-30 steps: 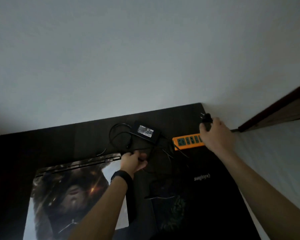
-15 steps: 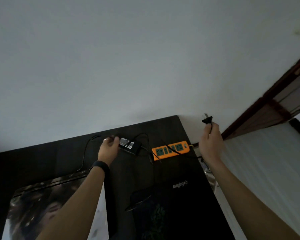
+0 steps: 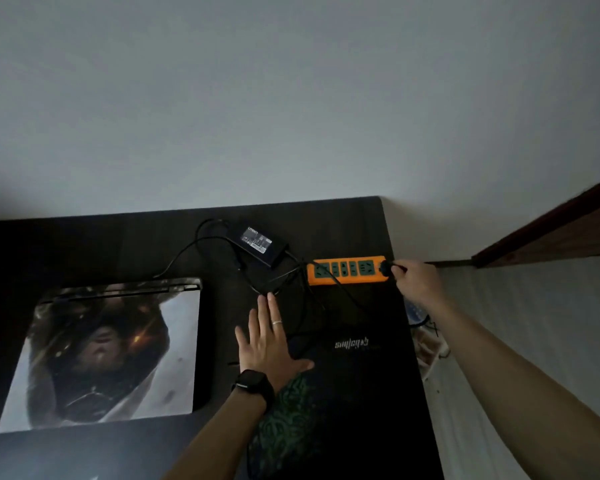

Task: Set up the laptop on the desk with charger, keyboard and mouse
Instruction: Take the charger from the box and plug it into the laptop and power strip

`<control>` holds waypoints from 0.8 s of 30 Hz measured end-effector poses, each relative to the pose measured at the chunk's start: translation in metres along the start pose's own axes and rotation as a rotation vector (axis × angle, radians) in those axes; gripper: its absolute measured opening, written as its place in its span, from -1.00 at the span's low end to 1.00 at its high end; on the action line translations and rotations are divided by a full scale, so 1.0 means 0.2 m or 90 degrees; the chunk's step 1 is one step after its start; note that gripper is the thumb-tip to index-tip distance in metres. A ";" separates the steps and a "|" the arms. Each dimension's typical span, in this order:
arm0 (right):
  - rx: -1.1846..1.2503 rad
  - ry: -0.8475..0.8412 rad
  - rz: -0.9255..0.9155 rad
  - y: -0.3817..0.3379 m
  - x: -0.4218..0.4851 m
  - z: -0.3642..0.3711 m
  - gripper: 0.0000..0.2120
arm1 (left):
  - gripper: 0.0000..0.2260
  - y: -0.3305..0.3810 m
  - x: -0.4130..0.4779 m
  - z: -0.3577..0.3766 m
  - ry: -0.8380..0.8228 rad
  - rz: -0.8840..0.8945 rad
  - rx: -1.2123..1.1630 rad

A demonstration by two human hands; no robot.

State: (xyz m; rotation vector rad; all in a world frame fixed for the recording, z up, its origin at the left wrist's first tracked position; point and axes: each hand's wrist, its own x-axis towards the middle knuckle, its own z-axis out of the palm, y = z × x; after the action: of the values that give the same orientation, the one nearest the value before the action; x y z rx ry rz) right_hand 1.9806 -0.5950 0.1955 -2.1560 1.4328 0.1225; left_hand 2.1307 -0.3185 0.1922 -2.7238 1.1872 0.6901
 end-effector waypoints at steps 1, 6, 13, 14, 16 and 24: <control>0.020 -0.004 -0.004 0.01 0.00 -0.01 -0.72 | 0.34 0.00 0.00 0.01 0.014 0.002 0.015; 0.034 -0.058 -0.008 -0.01 0.05 -0.02 -0.70 | 0.28 -0.05 0.04 0.03 0.136 0.057 0.002; 0.003 -0.078 -0.025 -0.05 0.11 -0.02 -0.72 | -0.08 -0.15 0.29 -0.10 0.307 0.188 0.143; -0.011 -0.075 -0.032 -0.05 0.11 -0.02 -0.73 | -0.12 -0.16 0.32 -0.11 0.286 0.203 0.167; -0.049 -0.060 -0.060 -0.08 0.13 -0.02 -0.75 | -0.19 -0.18 0.37 -0.11 0.224 0.219 0.211; -0.258 -0.015 -0.147 -0.19 0.09 0.04 -0.78 | -0.31 -0.17 0.41 0.00 0.092 0.150 0.220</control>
State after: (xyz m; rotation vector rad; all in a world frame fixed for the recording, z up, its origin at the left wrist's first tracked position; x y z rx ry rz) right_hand 2.0230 -0.5954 0.1968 -2.6193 1.2133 0.3804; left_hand 2.2049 -0.3505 0.1535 -2.4031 1.5158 0.2752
